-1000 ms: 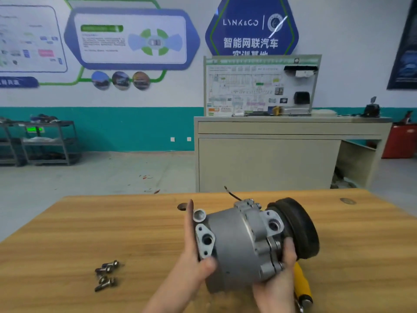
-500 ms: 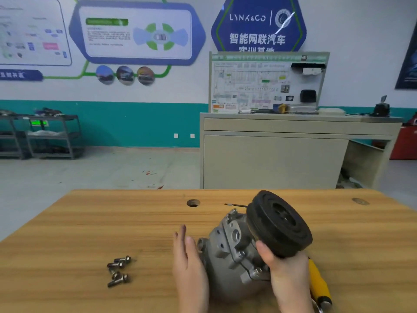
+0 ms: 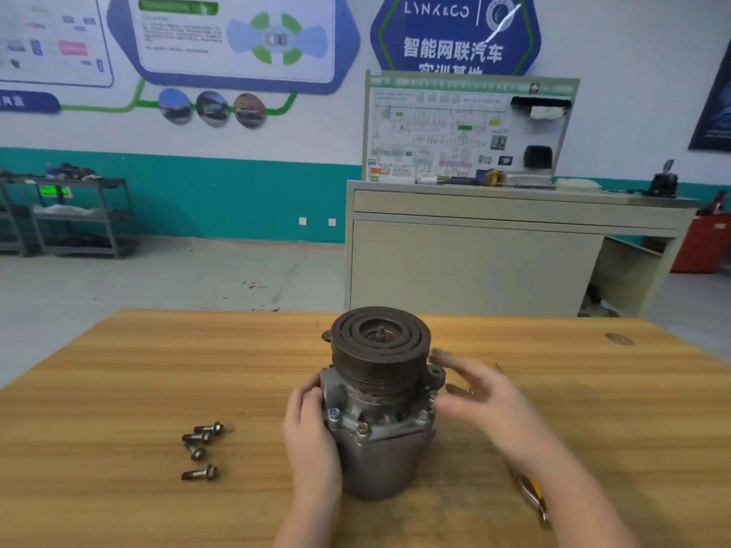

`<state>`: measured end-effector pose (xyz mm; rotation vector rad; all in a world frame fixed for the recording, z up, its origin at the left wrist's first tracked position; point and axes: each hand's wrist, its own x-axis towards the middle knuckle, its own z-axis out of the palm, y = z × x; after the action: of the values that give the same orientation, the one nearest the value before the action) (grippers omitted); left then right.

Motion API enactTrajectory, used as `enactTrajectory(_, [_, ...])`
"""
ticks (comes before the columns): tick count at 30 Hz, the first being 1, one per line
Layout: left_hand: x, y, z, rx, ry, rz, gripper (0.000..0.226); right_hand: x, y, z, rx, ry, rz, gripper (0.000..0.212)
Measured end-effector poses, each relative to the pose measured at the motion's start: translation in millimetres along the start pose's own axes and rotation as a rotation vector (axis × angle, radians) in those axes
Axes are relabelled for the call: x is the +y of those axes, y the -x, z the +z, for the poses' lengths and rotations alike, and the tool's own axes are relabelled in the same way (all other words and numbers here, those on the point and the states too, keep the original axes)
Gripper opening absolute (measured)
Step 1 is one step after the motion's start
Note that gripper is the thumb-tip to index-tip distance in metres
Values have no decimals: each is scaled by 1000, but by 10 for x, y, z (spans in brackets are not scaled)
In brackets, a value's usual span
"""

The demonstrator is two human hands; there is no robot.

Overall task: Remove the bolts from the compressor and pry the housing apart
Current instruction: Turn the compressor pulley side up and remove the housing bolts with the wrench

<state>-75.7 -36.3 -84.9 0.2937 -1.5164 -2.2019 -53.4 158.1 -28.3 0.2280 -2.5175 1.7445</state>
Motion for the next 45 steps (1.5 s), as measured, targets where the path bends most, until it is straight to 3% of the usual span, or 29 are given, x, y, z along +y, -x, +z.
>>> enactTrajectory(2, [10,31,51,50,48,21,25,172,-43,-252,241,117,129,31])
enactTrajectory(3, [19,42,73,69,66,26,25,273,-112,-315,308,274,248,23])
enactTrajectory(5, [42,61,96,96,72,17,25,453,-227,-269,254,666,500,19])
enactTrajectory(7, [58,76,88,90,57,21,28,621,-291,-144,188,907,635,21])
enactTrajectory(10, [72,75,-42,12,-210,204,29,724,-364,-74,161,1009,631,34])
enactTrajectory(12, [106,82,-191,-150,-332,322,27,744,-428,-66,120,1033,612,36])
enactTrajectory(13, [128,91,-256,-270,-381,322,42,713,-439,-75,96,1019,613,34])
enactTrajectory(15, [147,92,-334,-467,-523,290,89,630,-415,-158,98,875,564,23])
enactTrajectory(17, [199,83,-324,-521,-651,276,120,555,-356,-263,239,375,409,13])
enactTrajectory(20, [234,111,-265,-484,-723,308,107,416,-127,-262,409,-514,167,12])
enactTrajectory(21, [216,147,-248,-437,-742,327,102,380,-56,-230,419,-707,93,14])
enactTrajectory(23, [154,282,-187,-290,-774,350,114,315,42,-165,407,-953,-1,17])
enactTrajectory(26, [51,554,-25,-19,-791,370,123,225,110,-124,476,-990,-53,22])
enactTrajectory(30, [-44,711,167,145,-746,384,117,161,187,-158,585,-1133,-109,35])
enactTrajectory(36, [-109,822,361,155,-656,386,116,104,229,-93,499,-1223,-104,37])
enactTrajectory(45, [-218,894,503,169,-702,436,108,138,270,89,689,-899,-202,46])
